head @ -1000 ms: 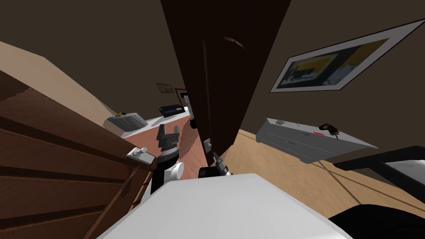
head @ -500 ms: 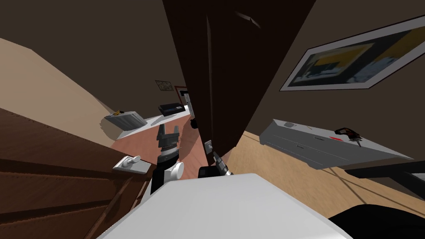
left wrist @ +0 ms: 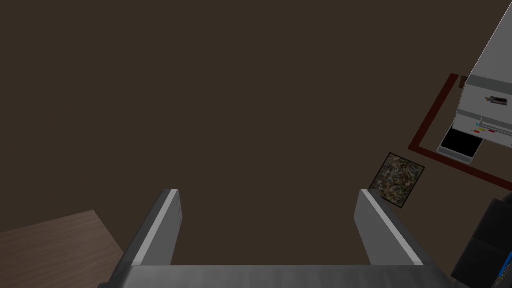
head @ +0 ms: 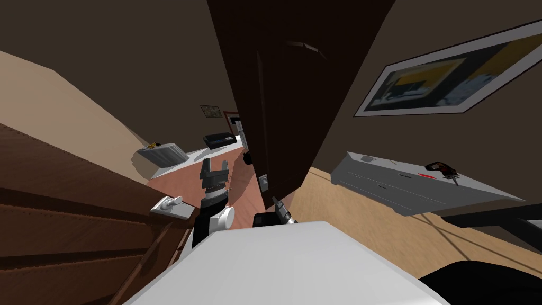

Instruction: Push the door open

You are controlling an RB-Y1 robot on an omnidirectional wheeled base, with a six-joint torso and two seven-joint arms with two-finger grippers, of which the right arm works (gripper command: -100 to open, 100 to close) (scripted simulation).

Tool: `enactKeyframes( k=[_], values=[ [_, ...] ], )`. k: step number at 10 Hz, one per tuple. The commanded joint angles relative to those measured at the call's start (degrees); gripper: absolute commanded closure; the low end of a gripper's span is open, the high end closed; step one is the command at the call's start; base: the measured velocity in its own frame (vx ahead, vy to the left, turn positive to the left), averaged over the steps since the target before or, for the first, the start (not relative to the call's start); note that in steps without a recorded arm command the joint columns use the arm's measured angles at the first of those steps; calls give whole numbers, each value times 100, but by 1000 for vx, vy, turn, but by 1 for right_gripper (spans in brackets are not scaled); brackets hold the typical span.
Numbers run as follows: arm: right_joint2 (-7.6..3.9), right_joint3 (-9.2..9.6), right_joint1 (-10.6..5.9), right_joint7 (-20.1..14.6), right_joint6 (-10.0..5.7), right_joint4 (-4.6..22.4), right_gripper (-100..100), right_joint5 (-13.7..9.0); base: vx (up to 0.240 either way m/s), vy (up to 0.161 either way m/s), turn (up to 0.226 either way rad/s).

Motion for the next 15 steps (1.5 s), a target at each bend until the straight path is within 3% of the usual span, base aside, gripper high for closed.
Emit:
enactKeyframes(
  k=[1,2,4,5,12,13,14,15],
  values=[
    [4,2,-2,0,1,1,100,0,0,0,0],
    [132,-103,18,44,14,-8,-100,-70,-71,61,-231],
    [268,-209,36,89,29,-17,-100,-142,-127,112,-184],
    [201,-187,36,64,12,-6,-100,-123,-46,57,-34],
    [390,-187,-197,123,301,26,-100,-157,177,97,33],
    [343,-215,-179,115,267,32,-100,-159,85,46,-2],
    [343,-215,-179,115,267,32,100,-159,-13,-5,-1],
    [343,-215,-179,115,267,32,100,-159,-35,-19,2]
  ],
)
